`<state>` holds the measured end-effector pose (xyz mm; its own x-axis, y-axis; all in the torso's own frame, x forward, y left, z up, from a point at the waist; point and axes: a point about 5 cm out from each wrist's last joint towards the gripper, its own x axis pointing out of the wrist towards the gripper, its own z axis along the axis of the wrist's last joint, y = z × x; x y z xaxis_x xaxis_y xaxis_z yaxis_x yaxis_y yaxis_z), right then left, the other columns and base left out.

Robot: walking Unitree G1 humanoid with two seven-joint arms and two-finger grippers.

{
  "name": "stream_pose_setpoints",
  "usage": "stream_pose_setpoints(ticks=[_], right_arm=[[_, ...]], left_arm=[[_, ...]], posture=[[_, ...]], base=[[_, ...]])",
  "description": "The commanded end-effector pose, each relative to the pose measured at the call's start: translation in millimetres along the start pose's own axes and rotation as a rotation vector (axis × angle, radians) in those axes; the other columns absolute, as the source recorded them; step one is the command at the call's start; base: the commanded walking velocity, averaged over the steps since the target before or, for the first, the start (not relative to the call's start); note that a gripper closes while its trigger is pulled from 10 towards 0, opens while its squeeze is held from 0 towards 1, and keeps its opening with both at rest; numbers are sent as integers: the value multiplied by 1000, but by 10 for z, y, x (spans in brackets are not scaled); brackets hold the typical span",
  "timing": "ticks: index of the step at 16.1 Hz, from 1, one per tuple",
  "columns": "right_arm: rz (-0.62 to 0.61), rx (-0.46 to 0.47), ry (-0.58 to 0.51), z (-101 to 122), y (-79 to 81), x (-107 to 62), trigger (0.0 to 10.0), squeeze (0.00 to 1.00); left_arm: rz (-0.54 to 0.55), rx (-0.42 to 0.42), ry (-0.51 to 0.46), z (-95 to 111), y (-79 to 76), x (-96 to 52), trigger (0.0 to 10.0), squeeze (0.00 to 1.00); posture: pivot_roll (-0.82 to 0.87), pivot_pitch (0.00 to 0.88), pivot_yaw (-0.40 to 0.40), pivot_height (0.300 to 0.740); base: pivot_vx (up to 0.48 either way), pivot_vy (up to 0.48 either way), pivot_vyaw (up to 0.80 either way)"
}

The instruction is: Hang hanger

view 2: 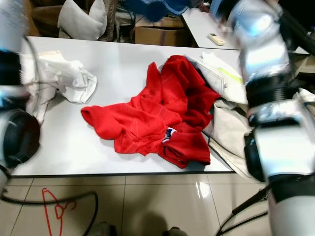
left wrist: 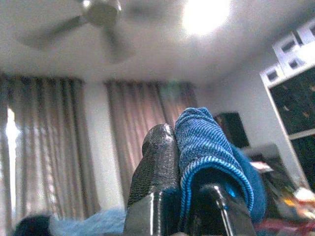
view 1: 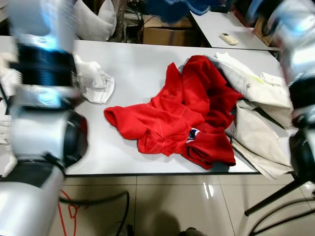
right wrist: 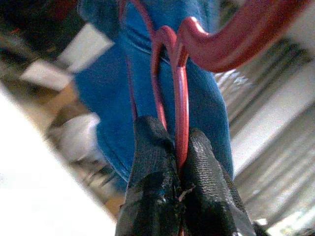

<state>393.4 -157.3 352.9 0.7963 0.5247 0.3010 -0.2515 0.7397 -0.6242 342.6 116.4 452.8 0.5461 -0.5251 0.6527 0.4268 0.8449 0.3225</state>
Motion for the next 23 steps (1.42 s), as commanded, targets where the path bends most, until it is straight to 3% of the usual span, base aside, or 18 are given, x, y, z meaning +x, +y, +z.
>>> stream_pose_setpoints(ticks=[1, 2, 3, 5, 6, 8, 10, 11, 13, 15, 17, 19, 20, 22, 23], right_arm=[[73, -12, 50, -220, 129, -82, 10000, 0], [161, 4, 86, -419, 292, -210, 10000, 0], [339, 52, 135, -672, 561, -508, 10000, 0], [476, 68, 152, -723, 724, -772, 10000, 0], [585, 78, 174, -721, 811, -1018, 10000, 0], [657, 92, 208, -681, 788, -1256, 10000, 0], [657, 53, 242, -552, 595, -1497, 10000, 0], [658, 48, 242, -519, 568, -1523, 10000, 0], [680, 57, 256, -288, 359, -1697, 10000, 0], [679, 78, 255, -166, 235, -1772, 10000, 0], [628, 126, 190, 71, 12, -1859, 10000, 0], [534, 195, 91, 269, -205, -1923, 10000, 0], [513, 198, 78, 295, -234, -1928, 10000, 0], [427, 254, -12, 402, -274, -1918, 10000, 0], [398, 269, -23, 394, -260, -1906, 10000, 0]], left_arm=[[-39, -45, 79, -260, -154, -42, 10000, 0], [-84, -92, 190, -654, -365, -157, 10000, 0], [-133, -122, 396, -1322, -741, -467, 10000, 0], [-154, -129, 520, -1689, -966, -719, 10000, 0], [-133, -119, 598, -1903, -1070, -892, 10000, 0], [-39, -102, 644, -2001, -1021, -945, 10000, 0], [54, -71, 628, -1950, -811, -816, 10000, 0], [73, -54, 624, -1939, -763, -798, 10000, 0], [205, -14, 623, -1879, -468, -751, 10000, 0], [217, -8, 650, -1908, -424, -792, 10000, 0], [163, -11, 734, -2064, -505, -967, 10000, 0], [30, -110, 813, -2258, -756, -1206, 10000, 0], [-8, -157, 819, -2287, -828, -1246, 10000, 0], [-145, -341, 823, -2356, -1125, -1359, 10000, 0], [-197, -373, 822, -2363, -1218, -1389, 10000, 859]], posture=[[-43, 0, -52, 710], [-44, 0, -49, 710], [-48, 0, -46, 710], [-79, 0, -19, 710], [-106, 0, 8, 710], [-125, 0, 29, 710], [-136, 0, 47, 710], [-140, 0, 51, 710], [-134, 0, 47, 710], [-133, 0, 46, 710], [-131, 0, 43, 710], [-131, 0, 43, 710], [-130, 0, 39, 710], [-120, 0, 29, 710], [-119, 0, 29, 710]], base=[[0, 0, 0], [0, 0, 0], [0, 0, 0], [0, 0, 0], [0, 0, 0], [0, 0, 0], [0, 0, 0], [0, 0, 0], [0, 0, 0], [0, 0, 0], [0, 0, 0], [0, 0, 0], [0, 0, 0], [0, 0, 0], [0, 0, 0]])
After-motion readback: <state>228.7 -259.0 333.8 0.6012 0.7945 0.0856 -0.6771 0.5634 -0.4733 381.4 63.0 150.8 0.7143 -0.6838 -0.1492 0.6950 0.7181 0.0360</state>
